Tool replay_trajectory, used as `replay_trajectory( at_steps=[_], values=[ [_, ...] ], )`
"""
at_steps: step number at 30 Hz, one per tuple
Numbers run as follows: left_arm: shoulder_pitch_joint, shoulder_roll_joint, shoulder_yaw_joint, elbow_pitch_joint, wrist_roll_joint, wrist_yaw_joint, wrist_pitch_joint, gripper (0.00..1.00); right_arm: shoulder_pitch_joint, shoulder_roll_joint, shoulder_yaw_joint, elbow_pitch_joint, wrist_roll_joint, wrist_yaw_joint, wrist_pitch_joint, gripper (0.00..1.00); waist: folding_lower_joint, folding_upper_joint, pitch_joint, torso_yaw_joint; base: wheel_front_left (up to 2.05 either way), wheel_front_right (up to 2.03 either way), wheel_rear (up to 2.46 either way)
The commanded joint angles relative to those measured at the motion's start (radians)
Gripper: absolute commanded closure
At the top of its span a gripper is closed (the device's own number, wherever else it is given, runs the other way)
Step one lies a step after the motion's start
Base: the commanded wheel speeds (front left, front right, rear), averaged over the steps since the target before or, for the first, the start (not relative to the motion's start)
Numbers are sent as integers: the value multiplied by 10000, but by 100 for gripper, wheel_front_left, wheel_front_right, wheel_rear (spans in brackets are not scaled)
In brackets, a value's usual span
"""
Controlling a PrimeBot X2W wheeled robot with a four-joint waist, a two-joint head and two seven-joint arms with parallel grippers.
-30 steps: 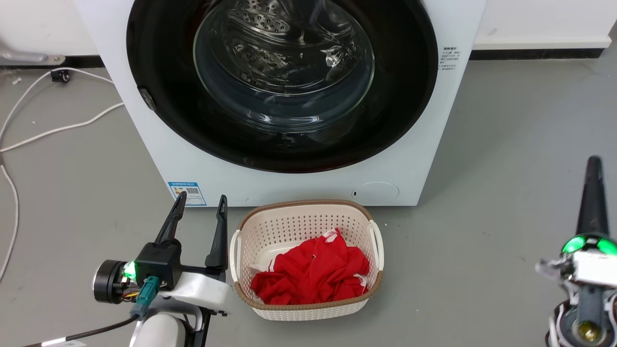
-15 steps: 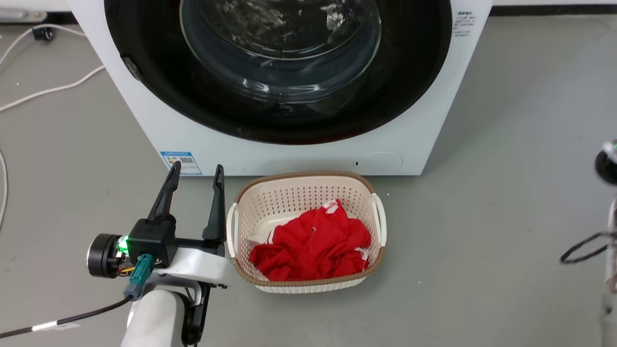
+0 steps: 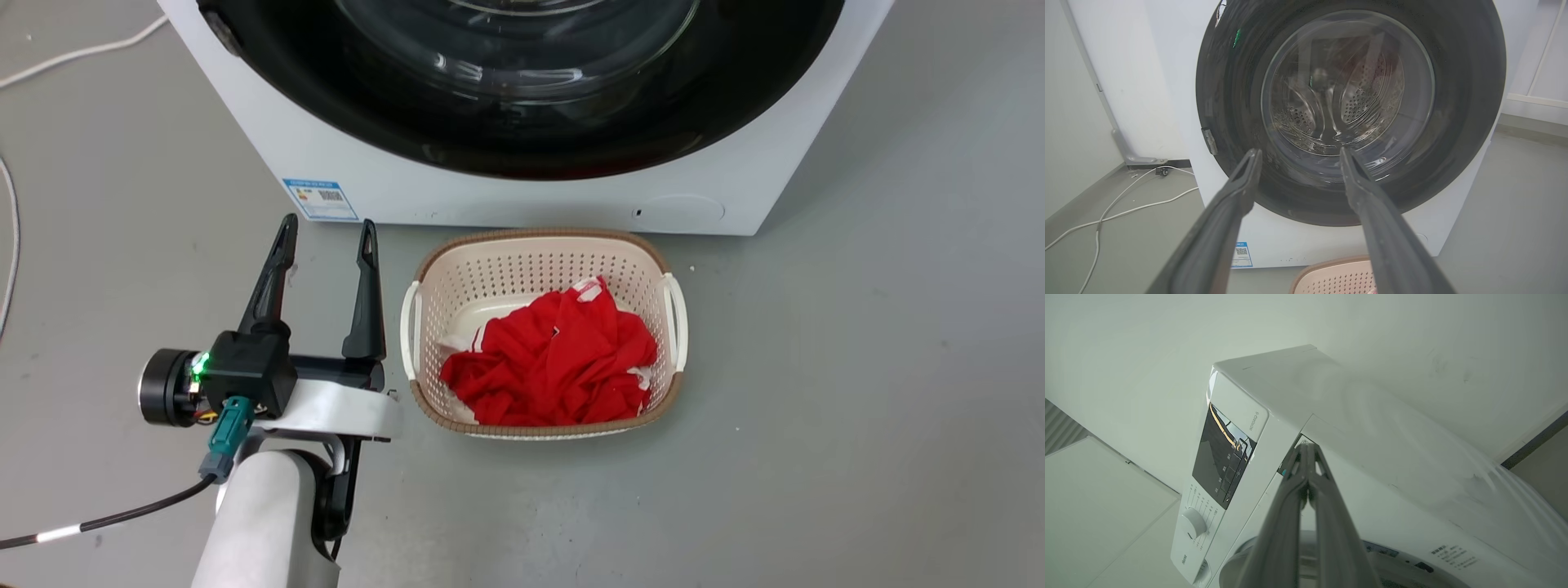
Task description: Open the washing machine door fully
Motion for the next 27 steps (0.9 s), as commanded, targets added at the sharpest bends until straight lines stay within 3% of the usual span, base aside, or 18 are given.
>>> replay_trajectory(
  at_steps=[1, 16, 27],
  values=[
    [-187, -21, 6, -78, 59, -5, -26, 0, -486, -140, 157, 290, -171, 0, 315, 100, -2, 0, 277, 133, 0, 0, 0],
    [-783, -139, -29, -389, 31, -3, -26, 0, -3903, 154, 2168, 3133, -2553, 0, 4025, 100, -2, 0, 1428, 427, 0, 0, 0],
    [-1198, -172, -154, -588, -18, 75, -26, 0, -4654, 501, 2440, 3772, -3480, -1, 4903, 100, -2, 0, 2221, 545, 0, 0, 0]
  ],
)
